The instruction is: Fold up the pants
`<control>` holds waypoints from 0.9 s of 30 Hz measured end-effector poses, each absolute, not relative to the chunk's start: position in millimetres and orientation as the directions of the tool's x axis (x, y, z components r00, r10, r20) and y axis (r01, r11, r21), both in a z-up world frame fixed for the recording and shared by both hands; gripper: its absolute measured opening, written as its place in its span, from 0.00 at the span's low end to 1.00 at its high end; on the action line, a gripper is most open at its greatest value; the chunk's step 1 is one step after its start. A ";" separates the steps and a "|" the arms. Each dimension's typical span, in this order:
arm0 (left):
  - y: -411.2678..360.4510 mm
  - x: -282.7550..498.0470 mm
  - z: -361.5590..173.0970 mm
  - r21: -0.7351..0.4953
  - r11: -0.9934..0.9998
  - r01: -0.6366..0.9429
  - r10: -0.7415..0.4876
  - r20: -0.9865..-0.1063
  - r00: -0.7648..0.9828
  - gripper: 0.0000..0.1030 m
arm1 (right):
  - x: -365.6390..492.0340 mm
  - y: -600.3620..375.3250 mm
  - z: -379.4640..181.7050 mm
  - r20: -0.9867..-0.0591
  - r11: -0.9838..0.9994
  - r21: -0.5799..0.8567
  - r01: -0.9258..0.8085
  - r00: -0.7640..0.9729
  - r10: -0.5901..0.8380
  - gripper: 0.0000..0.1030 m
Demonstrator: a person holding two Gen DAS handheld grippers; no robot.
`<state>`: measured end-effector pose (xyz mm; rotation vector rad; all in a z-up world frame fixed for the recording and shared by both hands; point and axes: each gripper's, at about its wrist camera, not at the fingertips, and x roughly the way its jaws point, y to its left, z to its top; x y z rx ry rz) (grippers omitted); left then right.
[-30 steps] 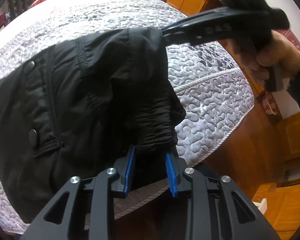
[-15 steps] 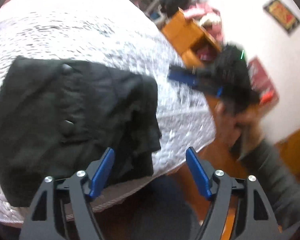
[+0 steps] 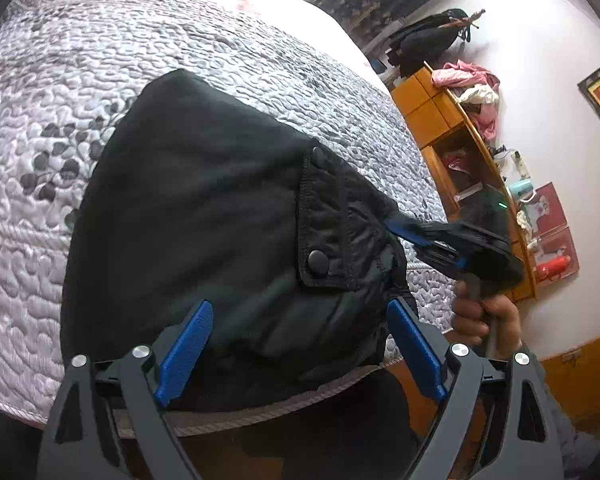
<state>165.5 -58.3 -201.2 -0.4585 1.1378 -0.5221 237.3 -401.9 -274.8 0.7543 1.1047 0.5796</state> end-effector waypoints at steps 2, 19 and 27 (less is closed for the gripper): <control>-53.2 163.5 -203.8 -0.598 0.788 0.148 -0.610 -0.721 0.329 0.87 | 217.4 -397.7 -254.5 -0.558 0.631 0.770 -0.091 0.384 0.736 0.39; 3.6 139.7 -201.8 -0.575 0.811 0.106 -0.566 -0.727 0.389 0.94 | 132.3 -383.3 -270.8 -0.632 0.669 0.739 0.076 0.420 0.651 0.45; 29.0 139.2 -207.1 -0.583 0.810 0.056 -0.551 -0.726 0.411 0.96 | 128.4 -378.8 -302.6 -0.626 0.611 0.769 0.186 0.409 0.664 0.49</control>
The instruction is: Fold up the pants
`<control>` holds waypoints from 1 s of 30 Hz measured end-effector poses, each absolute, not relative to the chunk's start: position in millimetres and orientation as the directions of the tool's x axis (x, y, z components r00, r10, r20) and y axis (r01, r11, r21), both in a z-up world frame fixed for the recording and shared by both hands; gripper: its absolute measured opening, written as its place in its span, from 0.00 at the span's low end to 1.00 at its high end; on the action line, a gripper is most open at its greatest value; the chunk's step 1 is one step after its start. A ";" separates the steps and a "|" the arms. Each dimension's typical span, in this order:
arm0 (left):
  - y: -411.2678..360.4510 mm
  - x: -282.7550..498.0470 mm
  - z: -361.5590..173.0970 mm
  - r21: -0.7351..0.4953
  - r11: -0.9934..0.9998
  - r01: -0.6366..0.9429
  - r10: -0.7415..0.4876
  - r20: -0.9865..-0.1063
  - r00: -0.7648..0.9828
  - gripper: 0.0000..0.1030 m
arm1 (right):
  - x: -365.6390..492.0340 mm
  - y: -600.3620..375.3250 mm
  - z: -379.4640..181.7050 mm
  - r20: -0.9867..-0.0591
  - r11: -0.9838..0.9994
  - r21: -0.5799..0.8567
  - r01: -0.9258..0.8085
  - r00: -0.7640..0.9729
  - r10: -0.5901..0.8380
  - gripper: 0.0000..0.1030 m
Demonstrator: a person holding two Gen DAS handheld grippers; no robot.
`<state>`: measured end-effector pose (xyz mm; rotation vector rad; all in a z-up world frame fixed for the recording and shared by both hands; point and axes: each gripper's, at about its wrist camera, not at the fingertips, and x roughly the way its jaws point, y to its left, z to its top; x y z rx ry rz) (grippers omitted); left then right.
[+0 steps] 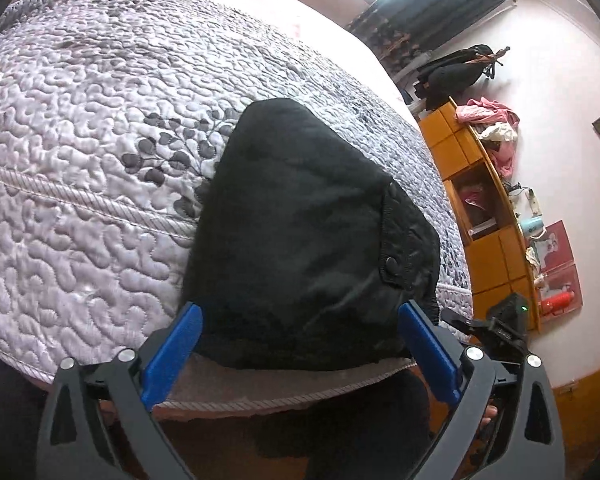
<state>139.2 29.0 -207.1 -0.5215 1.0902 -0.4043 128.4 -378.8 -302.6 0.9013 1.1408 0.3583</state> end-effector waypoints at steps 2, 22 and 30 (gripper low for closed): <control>32.8 137.5 -204.9 -0.575 0.816 0.061 -0.544 -0.728 0.417 0.96 | 133.7 -375.1 -306.7 -0.633 0.615 0.764 0.194 0.411 0.657 0.32; -1.4 168.7 -228.5 -0.486 0.865 0.124 -0.496 -0.792 0.355 0.96 | 201.6 -372.7 -247.1 -0.660 0.733 0.676 0.084 0.512 0.550 0.45; 0.1 170.6 -234.9 -0.484 0.867 0.118 -0.494 -0.805 0.328 0.96 | 244.3 -364.3 -283.6 -0.731 0.768 0.632 0.106 0.411 0.545 0.38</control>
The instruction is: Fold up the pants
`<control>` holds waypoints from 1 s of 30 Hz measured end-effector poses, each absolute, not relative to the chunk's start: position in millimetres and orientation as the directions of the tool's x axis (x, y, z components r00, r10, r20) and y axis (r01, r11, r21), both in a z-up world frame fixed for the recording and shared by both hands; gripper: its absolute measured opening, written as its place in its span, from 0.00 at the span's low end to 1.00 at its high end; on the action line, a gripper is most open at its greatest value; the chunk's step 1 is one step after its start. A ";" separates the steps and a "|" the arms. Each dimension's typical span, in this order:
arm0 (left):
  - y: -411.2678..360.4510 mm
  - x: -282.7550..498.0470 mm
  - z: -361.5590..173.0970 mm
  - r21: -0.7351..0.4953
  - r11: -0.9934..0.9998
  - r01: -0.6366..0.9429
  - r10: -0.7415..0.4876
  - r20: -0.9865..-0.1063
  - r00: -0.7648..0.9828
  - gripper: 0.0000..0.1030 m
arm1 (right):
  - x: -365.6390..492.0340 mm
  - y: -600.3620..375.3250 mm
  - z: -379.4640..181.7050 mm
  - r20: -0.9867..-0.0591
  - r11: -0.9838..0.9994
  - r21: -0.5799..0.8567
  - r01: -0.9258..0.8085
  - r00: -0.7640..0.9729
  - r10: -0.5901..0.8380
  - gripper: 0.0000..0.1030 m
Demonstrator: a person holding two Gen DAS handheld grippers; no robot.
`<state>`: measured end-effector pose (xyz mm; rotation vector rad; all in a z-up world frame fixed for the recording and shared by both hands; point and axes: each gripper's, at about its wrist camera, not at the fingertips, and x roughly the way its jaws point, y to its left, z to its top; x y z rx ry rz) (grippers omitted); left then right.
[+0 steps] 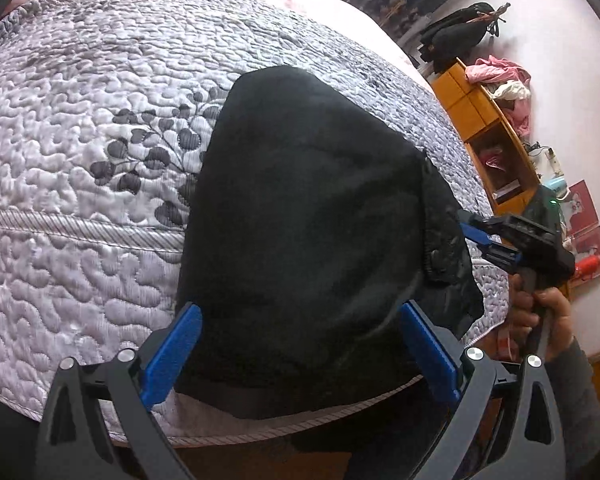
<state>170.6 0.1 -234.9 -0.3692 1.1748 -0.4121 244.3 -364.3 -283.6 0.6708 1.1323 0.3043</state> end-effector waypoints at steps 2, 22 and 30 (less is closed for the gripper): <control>5.2 173.0 -231.0 -0.496 0.861 0.112 -0.502 -0.796 0.337 0.96 | 235.4 -363.2 -263.5 -0.695 0.764 0.644 0.049 0.455 0.557 0.41; 86.9 277.3 -255.6 -0.742 0.670 0.013 -0.733 -0.660 0.165 0.96 | 216.3 -416.2 -301.4 -0.642 0.630 0.761 0.159 0.327 0.693 0.93; 76.9 295.7 -288.9 -0.821 0.571 0.016 -0.820 -0.570 0.055 0.96 | 198.6 -404.3 -356.8 -0.538 0.494 0.842 0.217 0.256 0.803 0.94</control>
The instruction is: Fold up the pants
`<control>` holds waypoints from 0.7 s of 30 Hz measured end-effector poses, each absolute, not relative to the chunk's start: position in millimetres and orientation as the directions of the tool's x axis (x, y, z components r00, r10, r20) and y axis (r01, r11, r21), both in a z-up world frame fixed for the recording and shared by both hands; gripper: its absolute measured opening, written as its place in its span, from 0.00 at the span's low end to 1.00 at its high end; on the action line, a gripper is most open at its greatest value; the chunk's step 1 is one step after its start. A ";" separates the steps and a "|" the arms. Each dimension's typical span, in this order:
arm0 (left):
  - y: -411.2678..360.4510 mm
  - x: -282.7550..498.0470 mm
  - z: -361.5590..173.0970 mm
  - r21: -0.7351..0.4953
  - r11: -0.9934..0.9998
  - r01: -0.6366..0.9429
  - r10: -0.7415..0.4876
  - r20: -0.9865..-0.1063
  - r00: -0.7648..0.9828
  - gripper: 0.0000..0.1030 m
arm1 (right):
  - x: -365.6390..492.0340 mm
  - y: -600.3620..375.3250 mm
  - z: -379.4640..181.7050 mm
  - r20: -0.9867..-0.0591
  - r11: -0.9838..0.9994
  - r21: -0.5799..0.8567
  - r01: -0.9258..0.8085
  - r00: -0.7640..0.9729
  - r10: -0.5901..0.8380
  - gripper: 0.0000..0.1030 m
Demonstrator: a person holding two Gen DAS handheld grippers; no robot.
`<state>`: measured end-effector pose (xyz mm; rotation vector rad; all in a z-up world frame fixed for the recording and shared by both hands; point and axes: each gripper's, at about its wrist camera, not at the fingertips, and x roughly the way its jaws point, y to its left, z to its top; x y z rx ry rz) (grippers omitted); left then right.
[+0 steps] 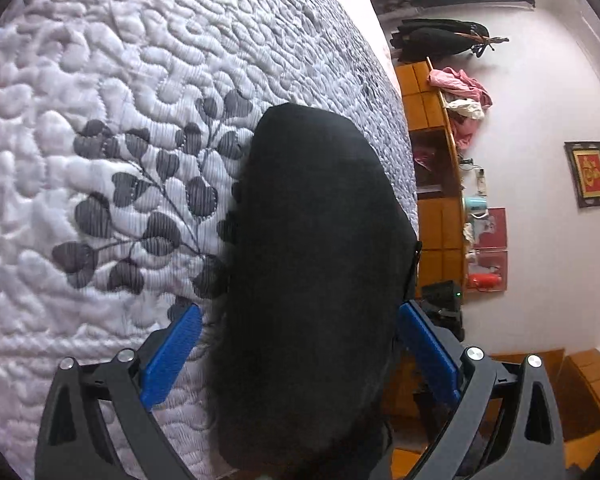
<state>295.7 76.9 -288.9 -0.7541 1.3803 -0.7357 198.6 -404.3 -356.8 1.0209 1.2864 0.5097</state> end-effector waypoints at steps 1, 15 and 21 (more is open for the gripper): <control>76.8 297.7 -292.0 -0.827 0.562 0.014 -0.826 -0.561 0.048 0.96 | 199.1 -399.8 -358.8 -0.529 0.487 0.847 0.210 0.250 0.811 0.94; 34.3 305.1 -331.8 -0.882 0.469 0.043 -0.875 -0.471 -0.115 0.96 | 214.6 -371.0 -366.5 -0.459 0.429 0.888 0.169 0.238 0.856 0.97; 17.7 306.7 -335.7 -0.871 0.491 0.024 -0.861 -0.489 -0.138 0.96 | 223.5 -364.9 -371.5 -0.439 0.410 0.897 0.163 0.231 0.868 0.97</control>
